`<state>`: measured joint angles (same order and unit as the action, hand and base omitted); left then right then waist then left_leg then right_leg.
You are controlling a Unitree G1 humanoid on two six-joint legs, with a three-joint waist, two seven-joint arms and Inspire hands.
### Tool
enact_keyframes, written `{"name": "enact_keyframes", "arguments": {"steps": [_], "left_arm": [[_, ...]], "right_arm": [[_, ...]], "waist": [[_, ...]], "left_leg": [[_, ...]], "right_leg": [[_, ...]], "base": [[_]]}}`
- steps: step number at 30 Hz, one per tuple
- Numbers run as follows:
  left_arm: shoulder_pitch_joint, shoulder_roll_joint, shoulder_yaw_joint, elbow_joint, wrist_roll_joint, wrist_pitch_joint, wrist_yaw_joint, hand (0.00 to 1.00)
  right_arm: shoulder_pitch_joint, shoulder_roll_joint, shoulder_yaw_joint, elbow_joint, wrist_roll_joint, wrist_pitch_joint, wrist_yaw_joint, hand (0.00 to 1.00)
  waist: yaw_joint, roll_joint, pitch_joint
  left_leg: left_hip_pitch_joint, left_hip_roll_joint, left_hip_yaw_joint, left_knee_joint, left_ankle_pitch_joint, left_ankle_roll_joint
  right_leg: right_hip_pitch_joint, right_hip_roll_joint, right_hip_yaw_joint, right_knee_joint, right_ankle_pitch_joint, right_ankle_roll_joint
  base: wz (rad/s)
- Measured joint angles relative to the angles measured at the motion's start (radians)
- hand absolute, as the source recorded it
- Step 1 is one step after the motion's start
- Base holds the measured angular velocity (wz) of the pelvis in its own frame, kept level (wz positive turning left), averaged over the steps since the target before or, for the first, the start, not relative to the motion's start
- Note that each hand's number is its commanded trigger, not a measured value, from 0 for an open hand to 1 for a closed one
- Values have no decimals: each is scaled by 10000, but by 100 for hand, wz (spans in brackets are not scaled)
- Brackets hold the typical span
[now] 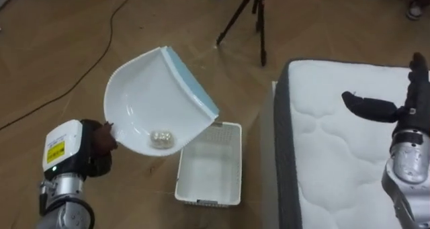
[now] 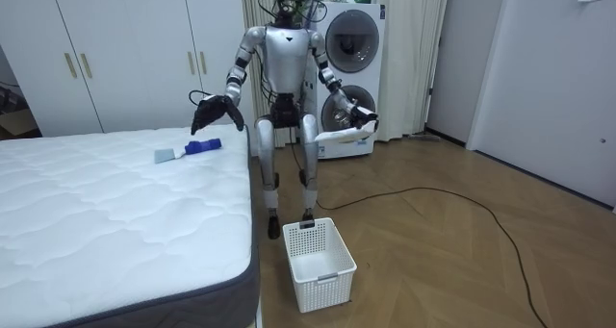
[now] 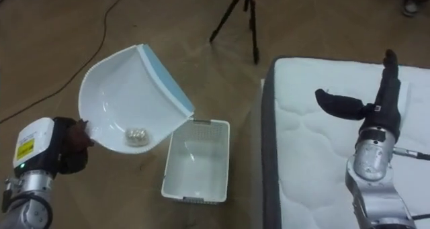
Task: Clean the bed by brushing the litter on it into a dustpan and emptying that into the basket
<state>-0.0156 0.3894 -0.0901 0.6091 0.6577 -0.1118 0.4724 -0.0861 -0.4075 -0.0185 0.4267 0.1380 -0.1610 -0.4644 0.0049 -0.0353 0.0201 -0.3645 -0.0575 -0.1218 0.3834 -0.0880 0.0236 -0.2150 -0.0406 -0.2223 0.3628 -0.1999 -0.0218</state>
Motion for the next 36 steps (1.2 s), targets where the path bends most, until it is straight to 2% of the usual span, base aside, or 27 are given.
{"name": "enact_keyframes", "arguments": {"steps": [2, 5, 8, 10, 12, 15, 18, 20, 21, 22, 23, 25, 29, 33, 36], "left_arm": [[-141, 63, -7, 208, 4, -1, 24, 100], [-815, 79, -71, 998, 24, -6, 31, 100], [-1487, 108, -119, 1527, 15, -51, 40, 100], [-1894, 229, -356, 1818, 3, -53, 51, 100], [-2039, 342, -499, 1917, 15, -60, 59, 100], [-2622, 727, -862, 2301, 97, -101, 69, 100], [-2773, 1241, -1102, 2382, 277, -102, 72, 100], [-2909, 1490, -1293, 2447, 328, -92, 69, 100], [-3034, 1624, -1471, 2511, 328, -34, 61, 100], [-3123, 1744, -1631, 2534, 329, -15, 41, 100], [-3165, 1804, -1694, 2533, 332, -7, 41, 100], [-3332, 1974, -1925, 2532, 339, 104, 32, 100], [-3477, 2070, -2297, 2526, 443, 383, -49, 100], [-3472, 2069, -2719, 2526, 493, 528, -420, 100], [-3477, 2070, -2757, 2464, 748, 624, -713, 100]], "right_arm": [[-8, 15, 80, 79, -400, 0, -2, 0], [-63, 125, 478, 319, -782, -63, 40, 0], [-113, 190, 790, 777, -1120, -148, 255, 0], [-167, 189, 835, 1119, -1366, -167, 308, 0], [-252, 193, 878, 1216, -1433, -177, 311, 0], [-441, 181, 1034, 1433, -1635, -424, 313, 0], [-394, 201, 1224, 1489, -1889, -419, 633, 0], [-334, 188, 1294, 1494, -1903, -414, 704, 0], [-270, 184, 1365, 1494, -1919, -400, 735, 0], [-189, 183, 1448, 1493, -2046, -354, 745, 0], [-173, 183, 1513, 1496, -2134, -314, 747, 0], [-114, 190, 1749, 1493, -2306, -177, 802, 0], [-105, 176, 2027, 1470, -2287, -109, 824, 0], [-85, 171, 2257, 1469, -2265, 23, 860, 0], [-97, 172, 2348, 1476, -2253, 80, 1009, 0]], "waist": [[6, 20, 10], [3, 29, 26], [-31, 108, 82], [-148, 269, 188], [-178, 325, 229], [-416, 486, 325], [-593, 619, 369], [-719, 679, 382], [-850, 785, 397], [-963, 901, 378], [-1000, 945, 394], [-1055, 1005, 377], [-1101, 1113, 371], [-1129, 1116, 369], [-1203, 1123, 364]], "left_leg": [[-109, -14, 78, -25, 1, 2], [-402, -9, 249, 167, -20, 40], [-829, 45, 453, 358, -52, 88], [-1249, 115, 668, 654, -109, 172], [-1587, 96, 703, 848, -121, 183], [-2354, 138, 947, 1159, -92, 231], [-2817, 205, 1319, 1277, -70, 274], [-3007, 180, 1481, 1334, -64, 312], [-3118, 99, 1488, 1381, -54, 341], [-3242, 75, 1581, 1422, -54, 392], [-3282, 81, 1624, 1442, -59, 409], [-3451, 54, 1775, 1506, -72, 451], [-3724, 95, 1982, 1637, -87, 473], [-3775, 130, 2132, 1641, -83, 479], [-3776, 132, 2248, 1657, -68, 494]], "right_leg": [[-102, -24, -2, 142, -133, -14], [-373, -101, 21, 534, -394, -62], [-671, -103, -5, 797, -563, -88], [-915, -153, -31, 1054, -751, -101], [-1323, -237, -47, 1451, -887, -117], [-2103, -353, -185, 1939, -1082, -158], [-2676, -477, -127, 2323, -1214, -163], [-2999, -507, -2, 2599, -1280, -127], [-3131, -592, -16, 2759, -1365, -95], [-3260, -647, -12, 2872, -1422, -68], [-3309, -664, -5, 2973, -1436, -67], [-3626, -796, 90, 3290, -1531, -62], [-4027, -820, 265, 3531, -1574, -73], [-4257, -841, 472, 3691, -1616, -100], [-4321, -928, 491, 3811, -1653, -124]], "base": [[33], [36], [40], [44], [18], [15], [-3], [-5], [16], [17], [6], [-5], [-10], [-10], [-3]]}}
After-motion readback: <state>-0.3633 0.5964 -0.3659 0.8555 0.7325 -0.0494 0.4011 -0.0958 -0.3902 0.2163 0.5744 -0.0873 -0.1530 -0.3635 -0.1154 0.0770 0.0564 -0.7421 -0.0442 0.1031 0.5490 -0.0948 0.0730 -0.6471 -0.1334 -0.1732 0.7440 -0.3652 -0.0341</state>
